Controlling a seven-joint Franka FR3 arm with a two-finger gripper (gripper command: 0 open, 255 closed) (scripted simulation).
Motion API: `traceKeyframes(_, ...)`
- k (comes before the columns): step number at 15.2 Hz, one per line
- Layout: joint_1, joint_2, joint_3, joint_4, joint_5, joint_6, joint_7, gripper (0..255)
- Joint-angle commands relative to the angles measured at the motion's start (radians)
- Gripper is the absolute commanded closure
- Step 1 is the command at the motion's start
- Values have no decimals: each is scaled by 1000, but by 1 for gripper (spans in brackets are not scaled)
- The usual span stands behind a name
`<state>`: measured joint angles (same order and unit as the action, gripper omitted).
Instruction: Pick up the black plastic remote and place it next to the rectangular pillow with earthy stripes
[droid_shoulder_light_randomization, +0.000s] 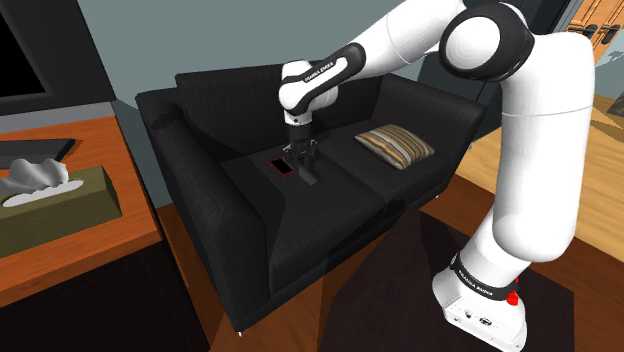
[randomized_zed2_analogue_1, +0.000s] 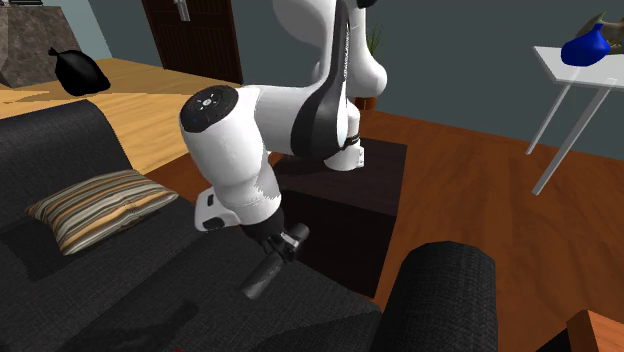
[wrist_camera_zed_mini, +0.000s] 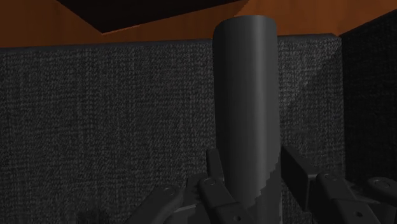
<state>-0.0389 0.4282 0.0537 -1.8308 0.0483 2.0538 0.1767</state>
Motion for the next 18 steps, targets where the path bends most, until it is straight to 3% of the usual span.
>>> traceKeyframes(1,-29,-4,-15,-2,-3,-5,-42,255)
traceKeyframes(10,-157,38,-79,67,-17,-38,-222,255)
traceKeyframes(18,-270,129,-128,215,-24,-96,-374,255)
